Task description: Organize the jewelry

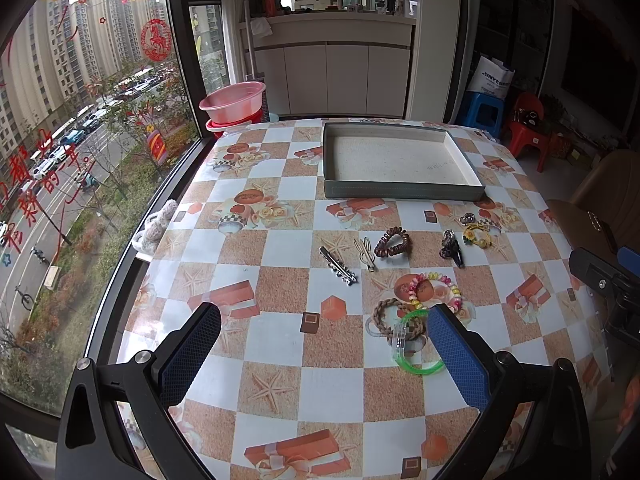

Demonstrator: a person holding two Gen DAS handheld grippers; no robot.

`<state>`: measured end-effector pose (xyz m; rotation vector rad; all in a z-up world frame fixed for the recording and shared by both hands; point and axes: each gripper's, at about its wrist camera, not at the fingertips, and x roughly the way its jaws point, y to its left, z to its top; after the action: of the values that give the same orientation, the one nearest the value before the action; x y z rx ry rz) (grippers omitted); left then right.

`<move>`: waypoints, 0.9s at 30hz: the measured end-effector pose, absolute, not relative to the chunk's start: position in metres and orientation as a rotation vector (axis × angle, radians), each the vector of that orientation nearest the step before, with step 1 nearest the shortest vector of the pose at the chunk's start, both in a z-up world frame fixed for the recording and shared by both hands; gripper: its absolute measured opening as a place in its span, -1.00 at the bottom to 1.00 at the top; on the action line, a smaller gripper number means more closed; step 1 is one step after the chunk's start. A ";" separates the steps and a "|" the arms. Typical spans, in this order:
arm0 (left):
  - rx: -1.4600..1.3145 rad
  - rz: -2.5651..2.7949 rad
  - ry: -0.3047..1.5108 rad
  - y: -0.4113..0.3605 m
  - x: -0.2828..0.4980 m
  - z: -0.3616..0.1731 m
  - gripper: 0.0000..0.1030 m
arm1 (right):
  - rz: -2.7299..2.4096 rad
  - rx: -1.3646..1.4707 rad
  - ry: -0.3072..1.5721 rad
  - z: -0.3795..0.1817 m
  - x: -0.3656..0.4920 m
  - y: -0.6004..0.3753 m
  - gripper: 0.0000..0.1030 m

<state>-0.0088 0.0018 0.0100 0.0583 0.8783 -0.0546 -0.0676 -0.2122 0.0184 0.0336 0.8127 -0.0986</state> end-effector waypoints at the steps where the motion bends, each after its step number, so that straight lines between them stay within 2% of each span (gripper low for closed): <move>1: 0.058 -0.055 0.878 0.002 -0.009 0.010 1.00 | -0.098 0.033 0.813 0.018 -0.068 -0.212 1.00; 27: 0.057 -0.056 0.890 0.007 -0.011 0.006 1.00 | -0.100 0.033 0.818 0.017 -0.068 -0.211 1.00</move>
<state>-0.0106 0.0065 0.0063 0.0572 0.8900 -0.0563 -0.0675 -0.2112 0.0172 0.0327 0.8181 -0.0998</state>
